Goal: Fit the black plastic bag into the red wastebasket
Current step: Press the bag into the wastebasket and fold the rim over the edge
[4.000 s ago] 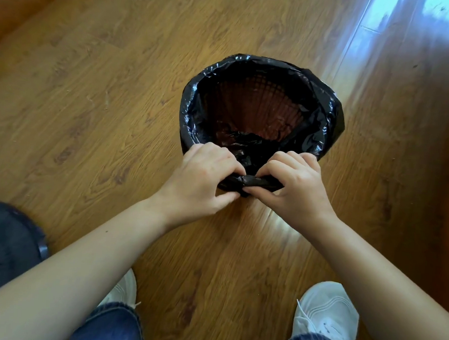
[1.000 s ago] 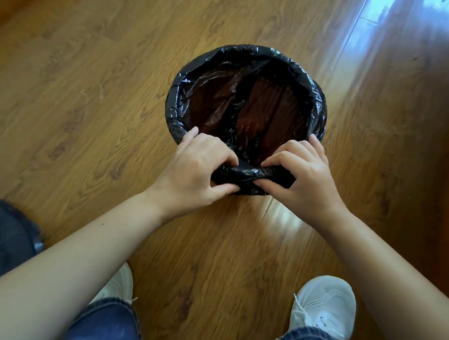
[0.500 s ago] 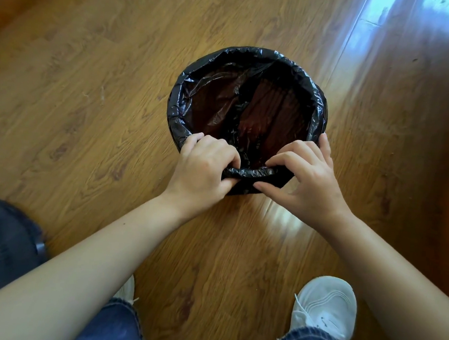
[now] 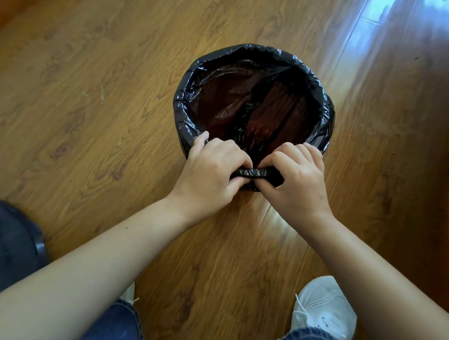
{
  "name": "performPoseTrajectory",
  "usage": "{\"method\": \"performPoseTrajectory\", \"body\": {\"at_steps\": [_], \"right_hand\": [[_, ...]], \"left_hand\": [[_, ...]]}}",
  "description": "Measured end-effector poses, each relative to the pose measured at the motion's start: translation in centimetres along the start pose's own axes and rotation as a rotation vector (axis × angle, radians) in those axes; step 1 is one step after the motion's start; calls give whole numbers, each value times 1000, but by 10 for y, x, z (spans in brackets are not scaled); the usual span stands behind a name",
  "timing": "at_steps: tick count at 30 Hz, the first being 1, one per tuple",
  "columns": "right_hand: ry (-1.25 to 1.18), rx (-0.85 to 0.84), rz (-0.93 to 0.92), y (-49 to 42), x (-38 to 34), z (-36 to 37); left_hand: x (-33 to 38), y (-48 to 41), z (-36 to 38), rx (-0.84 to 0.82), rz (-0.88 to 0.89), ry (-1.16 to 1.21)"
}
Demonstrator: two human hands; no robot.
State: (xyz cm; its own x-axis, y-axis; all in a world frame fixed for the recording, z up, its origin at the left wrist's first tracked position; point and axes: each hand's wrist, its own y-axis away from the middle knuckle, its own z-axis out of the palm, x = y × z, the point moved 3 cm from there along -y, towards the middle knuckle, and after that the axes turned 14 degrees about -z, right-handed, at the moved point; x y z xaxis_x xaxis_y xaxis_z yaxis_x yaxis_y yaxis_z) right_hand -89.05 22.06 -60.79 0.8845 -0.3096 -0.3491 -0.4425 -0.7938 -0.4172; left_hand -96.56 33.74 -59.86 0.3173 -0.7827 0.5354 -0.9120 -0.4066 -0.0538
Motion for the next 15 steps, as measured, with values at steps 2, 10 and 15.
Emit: {"method": "performPoseTrajectory", "body": {"at_steps": [2, 10, 15], "right_hand": [[-11, 8, -13, 2, -2, -2], [-9, -57, -40, 8, 13, -15], [-23, -9, -10, 4, 6, -5]], "left_hand": [[-3, 0, -1, -2, -8, 5], [-18, 1, -11, 17, -7, -20], [-6, 6, -4, -30, 63, -75]]}}
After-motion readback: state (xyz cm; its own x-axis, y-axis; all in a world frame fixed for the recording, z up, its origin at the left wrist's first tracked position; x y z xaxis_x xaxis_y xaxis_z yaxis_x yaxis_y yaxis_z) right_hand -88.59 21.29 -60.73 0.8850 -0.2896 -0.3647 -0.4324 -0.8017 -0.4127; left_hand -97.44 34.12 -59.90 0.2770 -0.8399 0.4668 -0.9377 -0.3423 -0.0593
